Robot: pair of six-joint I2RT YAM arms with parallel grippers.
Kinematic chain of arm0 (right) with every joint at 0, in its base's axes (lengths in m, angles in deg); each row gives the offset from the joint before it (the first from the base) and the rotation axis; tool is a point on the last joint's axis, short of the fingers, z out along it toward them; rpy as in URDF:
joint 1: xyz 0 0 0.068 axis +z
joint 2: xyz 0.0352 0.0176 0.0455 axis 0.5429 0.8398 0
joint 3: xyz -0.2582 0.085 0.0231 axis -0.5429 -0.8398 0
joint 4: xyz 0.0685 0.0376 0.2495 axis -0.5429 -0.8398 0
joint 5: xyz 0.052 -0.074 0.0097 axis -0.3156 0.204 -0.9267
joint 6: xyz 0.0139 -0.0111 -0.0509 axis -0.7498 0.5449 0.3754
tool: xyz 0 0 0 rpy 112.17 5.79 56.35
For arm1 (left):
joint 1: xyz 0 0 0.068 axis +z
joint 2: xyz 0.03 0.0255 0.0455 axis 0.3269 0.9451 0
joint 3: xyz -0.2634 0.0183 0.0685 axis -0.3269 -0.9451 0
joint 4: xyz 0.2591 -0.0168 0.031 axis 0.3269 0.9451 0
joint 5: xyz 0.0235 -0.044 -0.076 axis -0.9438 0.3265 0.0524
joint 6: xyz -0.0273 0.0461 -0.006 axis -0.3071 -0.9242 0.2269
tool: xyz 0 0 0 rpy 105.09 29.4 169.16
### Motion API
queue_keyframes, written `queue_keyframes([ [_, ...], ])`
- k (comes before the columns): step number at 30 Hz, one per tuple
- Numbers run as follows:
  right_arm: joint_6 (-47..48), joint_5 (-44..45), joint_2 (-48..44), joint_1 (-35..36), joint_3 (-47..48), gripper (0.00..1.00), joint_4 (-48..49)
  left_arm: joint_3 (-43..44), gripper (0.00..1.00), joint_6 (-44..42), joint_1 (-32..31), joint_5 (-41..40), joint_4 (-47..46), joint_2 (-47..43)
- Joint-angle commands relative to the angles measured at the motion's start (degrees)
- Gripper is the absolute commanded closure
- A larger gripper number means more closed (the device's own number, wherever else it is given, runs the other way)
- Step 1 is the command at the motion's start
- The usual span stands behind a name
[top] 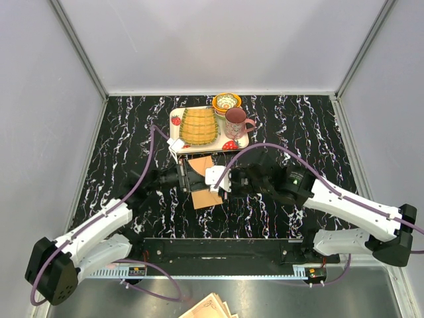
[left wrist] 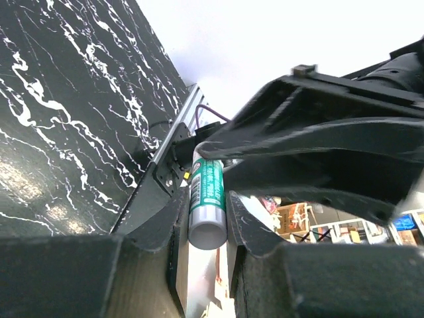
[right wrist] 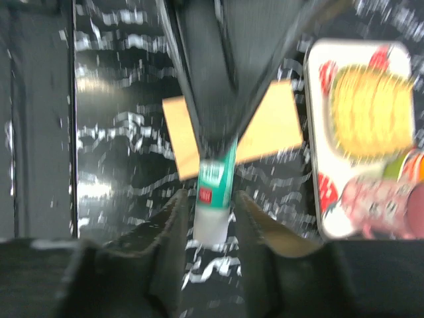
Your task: Place the letter into the envelope and seal it
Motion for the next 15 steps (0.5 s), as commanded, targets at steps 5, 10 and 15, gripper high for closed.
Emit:
queue_keyframes([
  [5,0.2,-5.76,-4.84,2.58,0.24,0.25,15.19,3.19,1.0,-6.2,8.06,4.7,6.05,-1.89],
  [10,-3.4,-6.55,-4.67,2.58,3.21,0.13,11.42,4.51,1.0,-8.83,9.48,6.72,8.61,-2.33],
  [15,-9.19,-12.34,-1.68,-1.62,6.83,0.18,1.32,5.21,1.0,-10.07,9.48,7.95,9.66,-3.29],
])
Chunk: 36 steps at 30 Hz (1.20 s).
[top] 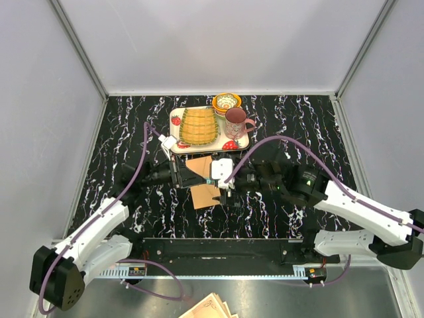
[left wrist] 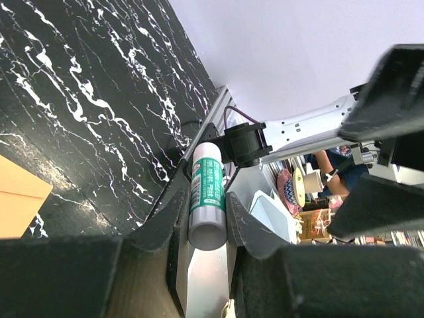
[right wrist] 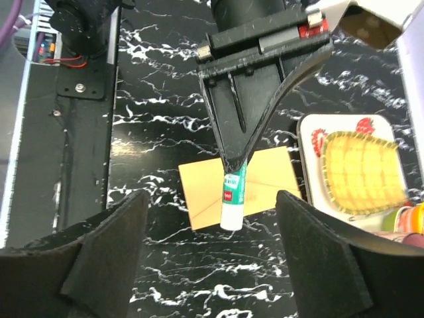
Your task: Place the letter into the envelope and seal it
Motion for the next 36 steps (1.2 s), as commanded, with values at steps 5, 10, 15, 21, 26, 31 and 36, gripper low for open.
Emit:
queue_keyframes([
  [5,-7.24,-9.05,4.89,-3.83,5.06,0.25,-9.71,3.29,1.0,-1.76,-0.84,3.35,-0.41,-1.81],
  [10,-9.0,-8.09,8.49,-3.83,6.9,0.25,-9.1,3.99,1.0,-1.5,-2.25,2.12,-0.24,-1.19],
  [15,-10.24,-3.26,9.99,-3.83,7.18,0.3,-6.29,3.65,1.0,-0.8,-3.22,1.94,-1.46,-1.19],
  [21,-9.27,-2.28,11.4,-3.83,6.91,0.44,-5.76,3.12,1.0,0.96,-3.66,1.76,-3.31,-1.11],
  [26,-7.08,-1.93,12.63,-3.83,6.74,0.51,-5.49,3.29,1.0,1.93,-3.84,1.85,-4.46,-0.58],
  [31,-5.75,-1.14,12.81,-3.83,6.47,0.61,-4.53,3.29,1.0,2.19,-4.27,1.68,-4.81,-0.23],
  [36,-4.26,-0.44,12.37,-3.83,5.42,0.78,-3.82,3.29,1.0,2.28,-4.28,1.5,-4.54,-0.31],
])
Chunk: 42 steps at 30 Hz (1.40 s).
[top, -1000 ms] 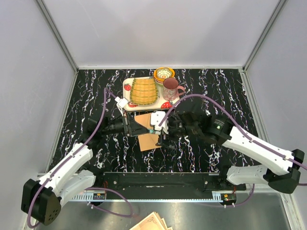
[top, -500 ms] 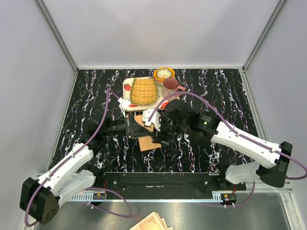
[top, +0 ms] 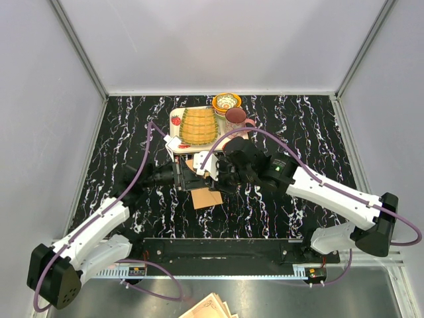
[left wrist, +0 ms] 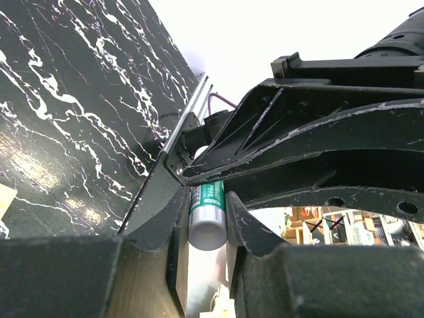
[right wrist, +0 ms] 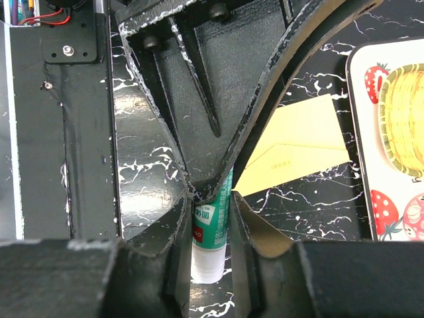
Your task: Place the letter into the envelope and seal it
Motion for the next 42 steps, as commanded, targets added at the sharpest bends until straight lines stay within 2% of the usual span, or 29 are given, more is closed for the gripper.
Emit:
queue_keyframes([
  [1,2.36,1.4,-0.83,-0.07,0.43,0.8,2.96,2.11,1.0,0.62,-0.25,0.03,-3.36,-0.07],
  [5,2.98,1.66,-1.45,-0.07,-0.62,0.89,2.95,2.2,1.0,0.97,-0.25,0.47,-3.45,0.1],
  [8,3.07,2.28,-2.33,-0.07,-1.24,0.99,2.96,2.38,0.72,1.23,0.18,1.0,-3.89,-0.07],
  [10,1.85,3.16,-3.12,-0.33,-1.68,1.0,2.69,2.38,0.45,1.23,0.8,0.91,-3.8,-0.6],
  [13,-1.57,0.36,-4.35,-3.92,-2.29,1.0,1.9,3.08,0.31,-0.52,4.31,1.09,-2.23,-1.04],
  [14,-2.63,-0.78,-4.79,-5.76,-2.9,1.0,1.9,3.86,0.29,-1.13,7.19,1.0,-1.61,-1.04],
  [16,-6.05,-2.2,-5.05,-11.47,-3.43,1.0,1.29,4.83,0.21,-2.01,10.54,1.52,-0.99,-0.69],
  [20,-13.88,-5.89,-3.04,-24.83,-4.48,1.0,0.14,6.85,0.15,-6.31,20.2,2.58,3.13,0.89],
  [22,-17.65,-5.81,-0.41,-32.19,-5.19,1.0,0.23,7.91,0.15,-7.99,22.32,2.76,5.07,1.59],
  [25,-21.88,-5.11,3.64,-37.93,-5.55,1.0,1.2,9.23,0.13,-9.49,25.49,2.06,5.43,2.21],
  [29,-26.09,1.12,9.86,-39.79,-5.37,1.0,4.97,10.37,0.11,-9.75,28.22,1.27,4.37,2.91],
  [33,-32.78,3.51,16.9,-43.3,-3.35,1.0,7.95,10.38,0.11,-7.39,31.38,1.35,2.44,3.35],
  [38,-38.58,2.28,25.08,-45.68,-1.42,1.0,12.96,9.23,0.1,-5.27,32.62,1.62,0.59,2.65],
  [42,-39.47,1.58,28.86,-45.86,-0.45,1.0,17.19,9.14,0.1,-5.18,33.67,1.88,0.68,2.48],
])
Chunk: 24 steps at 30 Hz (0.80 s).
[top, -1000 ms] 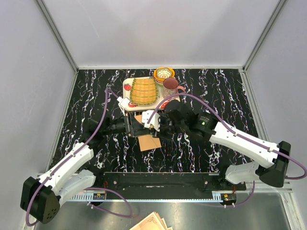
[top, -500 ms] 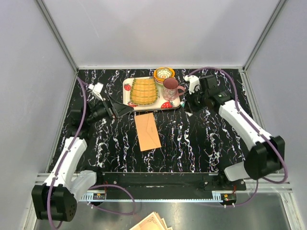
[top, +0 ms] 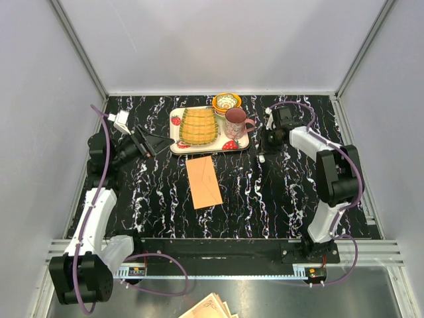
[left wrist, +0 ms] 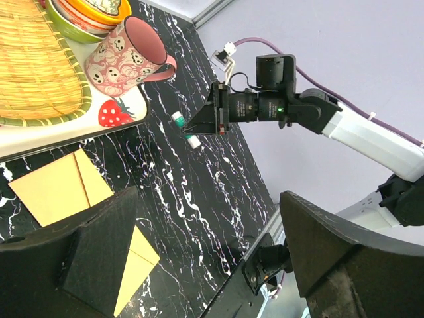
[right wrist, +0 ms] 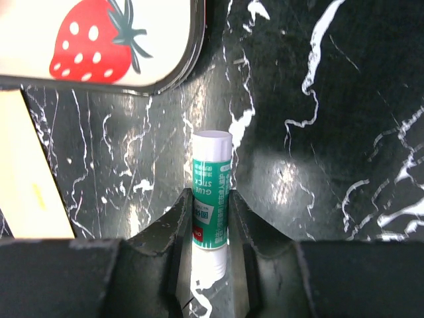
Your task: Place the letter into the envelope and seal it
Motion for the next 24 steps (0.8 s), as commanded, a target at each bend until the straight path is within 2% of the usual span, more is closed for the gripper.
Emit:
queue_keyframes([
  [1,-4.21,0.61,3.01,0.33,4.01,1.0,7.9,0.86,0.1,1.0,1.13,0.98,-3.17,-0.78],
  [12,-9.22,0.0,9.96,-0.64,4.11,0.94,14.58,0.86,0.11,2.76,1.65,1.77,-4.75,0.1],
  [16,-10.02,-0.61,10.93,-0.9,3.84,0.88,15.38,0.69,0.11,2.67,1.83,2.04,-4.22,0.01],
  [19,-10.19,-1.49,10.84,-0.99,3.49,0.73,15.73,0.6,0.1,2.5,1.92,2.13,-3.79,-0.17],
  [24,-10.19,-2.46,10.49,-1.08,3.05,0.64,15.64,0.33,0.1,2.5,1.83,2.12,-3.61,-0.25],
])
